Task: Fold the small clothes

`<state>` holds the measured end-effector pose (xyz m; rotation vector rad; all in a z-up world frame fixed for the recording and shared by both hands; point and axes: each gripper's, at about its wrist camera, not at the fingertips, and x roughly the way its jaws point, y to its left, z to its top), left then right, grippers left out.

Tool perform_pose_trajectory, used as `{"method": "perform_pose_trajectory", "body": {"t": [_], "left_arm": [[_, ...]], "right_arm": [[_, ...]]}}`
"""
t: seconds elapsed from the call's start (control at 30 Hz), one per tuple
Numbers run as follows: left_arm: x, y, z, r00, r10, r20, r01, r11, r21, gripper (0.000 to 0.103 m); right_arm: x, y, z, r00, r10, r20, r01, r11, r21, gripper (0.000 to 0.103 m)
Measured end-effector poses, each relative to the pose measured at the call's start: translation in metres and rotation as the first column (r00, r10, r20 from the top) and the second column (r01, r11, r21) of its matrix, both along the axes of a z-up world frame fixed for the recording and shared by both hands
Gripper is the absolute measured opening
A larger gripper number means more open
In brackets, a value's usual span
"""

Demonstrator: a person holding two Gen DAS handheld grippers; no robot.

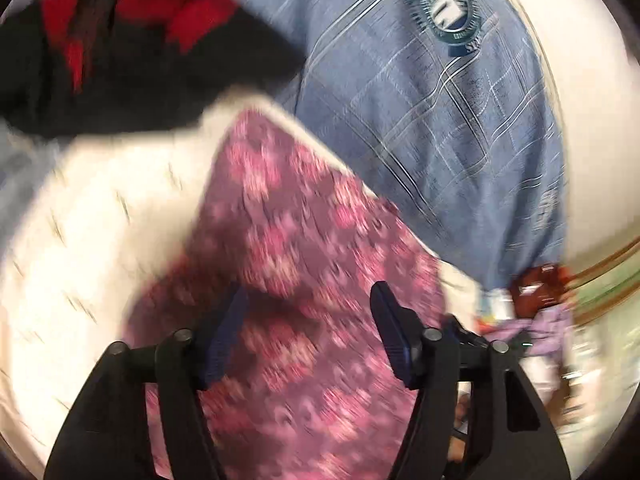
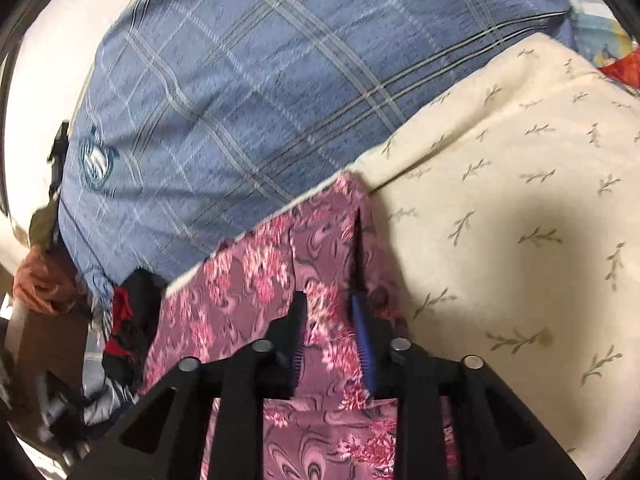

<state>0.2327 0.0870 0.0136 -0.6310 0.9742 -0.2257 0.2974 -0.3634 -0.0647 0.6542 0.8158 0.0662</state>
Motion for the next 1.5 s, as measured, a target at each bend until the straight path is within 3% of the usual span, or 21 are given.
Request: {"method": "perform_pose_trajectory", "body": {"t": [0.03,0.1,0.13,0.17,0.23,0.27,0.33,0.4,0.43,0.53,0.6,0.63,0.7,0.8,0.9,1.03,1.13,1.23,1.33,1.4,1.5], "left_arm": [[0.008,-0.004,0.000,1.000,0.004,0.002,-0.004,0.998,0.060,0.064],[0.029,-0.009,-0.012,0.999,-0.004,-0.051,0.011,0.989,0.149,0.063],[0.039,-0.009,-0.023,0.995,-0.006,-0.099,0.025,0.983,0.184,0.058],[0.044,-0.008,-0.035,0.990,-0.021,-0.137,0.049,0.978,0.201,0.041],[0.047,-0.008,-0.055,0.982,-0.024,-0.186,0.076,0.958,0.278,0.028],[0.042,-0.010,-0.055,0.988,-0.034,-0.152,0.078,0.952,0.296,0.029],[0.036,-0.014,-0.050,0.987,-0.044,-0.154,0.094,0.939,0.331,0.029],[0.024,-0.013,-0.039,0.987,-0.072,-0.147,0.115,0.944,0.311,0.028],[0.018,-0.014,-0.033,0.987,-0.086,-0.134,0.123,0.947,0.297,0.030],[0.001,-0.019,-0.028,0.987,-0.104,-0.126,0.138,0.945,0.295,0.063],[0.000,-0.029,-0.047,0.976,-0.107,-0.190,0.164,0.935,0.315,0.063],[0.000,-0.033,-0.058,0.969,-0.109,-0.223,0.180,0.928,0.328,0.061],[-0.011,-0.039,-0.047,0.974,-0.122,-0.193,0.191,0.896,0.401,0.061],[-0.037,-0.027,-0.025,0.966,-0.182,-0.184,0.232,0.924,0.305,0.060],[-0.068,0.000,-0.009,0.975,-0.147,-0.167,0.196,0.923,0.332,0.063],[-0.105,0.026,-0.023,0.961,-0.129,-0.245,0.202,0.931,0.305,0.065],[-0.138,0.033,-0.043,0.940,-0.149,-0.307,0.233,0.938,0.258,0.065],[-0.171,0.026,-0.066,0.908,-0.201,-0.367,0.280,0.943,0.178,0.065],[-0.201,0.013,-0.068,0.916,-0.233,-0.328,0.309,0.929,0.203,0.072],[-0.213,0.009,-0.070,0.903,-0.273,-0.333,0.335,0.931,0.145,0.073],[-0.226,0.005,-0.079,0.881,-0.311,-0.356,0.372,0.921,0.116,0.073]], "right_arm": [[0.004,0.003,-0.004,1.000,0.006,-0.019,-0.006,1.000,-0.011,0.032],[0.010,0.009,-0.012,0.999,0.014,-0.036,-0.015,0.999,-0.029,0.026],[0.010,0.009,-0.010,0.999,0.013,-0.030,-0.015,0.998,-0.063,0.007],[0.011,0.009,-0.007,0.999,0.027,-0.027,-0.029,0.997,-0.075,0.002],[0.002,0.004,0.004,1.000,0.008,0.020,-0.006,0.997,-0.083,0.002],[0.001,0.004,0.005,1.000,0.002,0.018,-0.001,0.995,-0.104,0.002],[0.005,0.003,-0.010,0.995,0.013,-0.095,-0.030,0.984,-0.178,0.000],[-0.006,-0.003,-0.002,0.998,0.002,-0.067,-0.015,0.982,-0.188,0.000],[-0.014,-0.004,0.004,0.999,-0.004,-0.037,-0.002,0.986,-0.169,0.009],[-0.043,-0.002,0.019,0.997,0.034,0.063,-0.027,0.993,-0.117,0.010],[-0.046,0.005,0.002,0.997,0.070,-0.022,-0.072,0.986,-0.148,0.011],[-0.045,0.009,-0.016,0.991,0.091,-0.095,-0.106,0.982,-0.156,0.004],[-0.055,0.008,-0.014,0.996,0.074,-0.056,-0.081,0.986,-0.147,0.004],[-0.077,0.004,0.000,0.995,0.074,-0.070,-0.082,0.989,-0.122,0.014],[-0.112,-0.006,0.010,0.996,0.059,-0.063,-0.069,0.981,-0.182,0.026],[-0.174,-0.036,0.005,0.996,-0.012,-0.084,-0.005,0.981,-0.196,0.028],[-0.218,-0.053,-0.010,0.993,-0.021,-0.120,0.003,0.989,-0.146,0.028],[-0.253,-0.055,-0.021,0.993,0.030,-0.111,-0.035,0.998,-0.048,0.032],[-0.274,-0.046,-0.032,0.988,0.113,-0.109,-0.107,0.992,0.062,0.038],[-0.282,-0.037,-0.041,0.976,0.178,-0.124,-0.162,0.978,0.132,0.038],[-0.290,-0.022,-0.049,0.955,0.259,-0.148,-0.241,0.962,0.128,0.039]]}}
